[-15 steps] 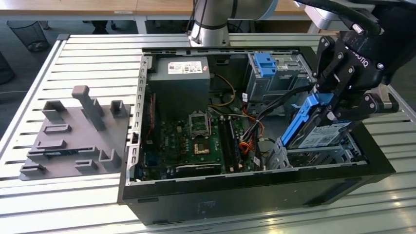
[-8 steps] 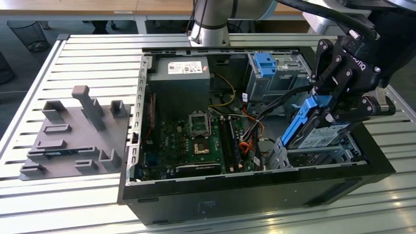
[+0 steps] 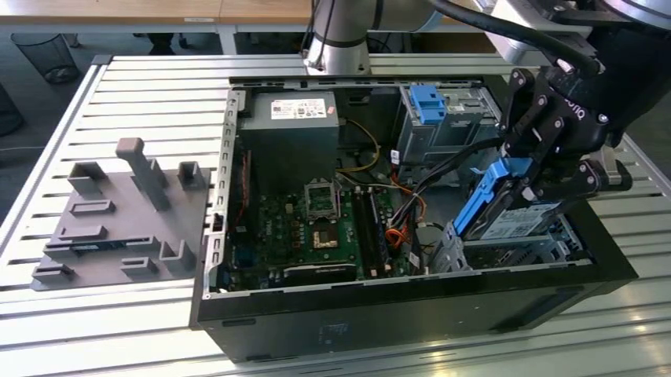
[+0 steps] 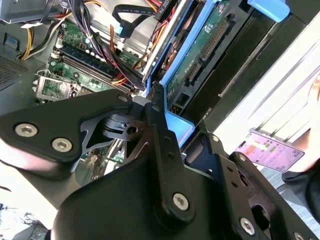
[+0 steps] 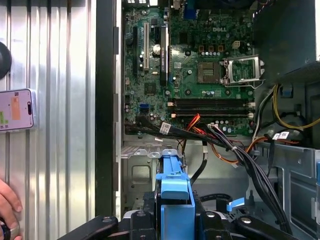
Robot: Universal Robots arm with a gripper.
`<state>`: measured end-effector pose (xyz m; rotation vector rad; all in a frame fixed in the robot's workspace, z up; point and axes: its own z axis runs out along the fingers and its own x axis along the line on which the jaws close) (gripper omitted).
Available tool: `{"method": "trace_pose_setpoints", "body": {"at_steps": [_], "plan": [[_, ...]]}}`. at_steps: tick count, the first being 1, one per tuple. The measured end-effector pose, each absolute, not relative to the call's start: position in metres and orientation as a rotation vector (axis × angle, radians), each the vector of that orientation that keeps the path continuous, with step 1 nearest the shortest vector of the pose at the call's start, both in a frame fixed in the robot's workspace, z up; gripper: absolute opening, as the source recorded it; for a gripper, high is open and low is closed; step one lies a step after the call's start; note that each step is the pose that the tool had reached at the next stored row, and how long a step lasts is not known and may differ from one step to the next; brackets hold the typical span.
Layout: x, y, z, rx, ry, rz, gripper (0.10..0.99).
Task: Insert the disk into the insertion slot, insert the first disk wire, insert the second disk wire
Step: 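Insert the disk into the insertion slot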
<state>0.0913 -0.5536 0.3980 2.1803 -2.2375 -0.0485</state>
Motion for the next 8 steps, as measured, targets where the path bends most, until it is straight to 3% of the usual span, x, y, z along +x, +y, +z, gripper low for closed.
{"method": "trace_pose_setpoints", "body": {"at_steps": [8], "plan": [[0.0913,-0.5536,0.3905,2.180,-2.238,-0.049,0.365]]}}
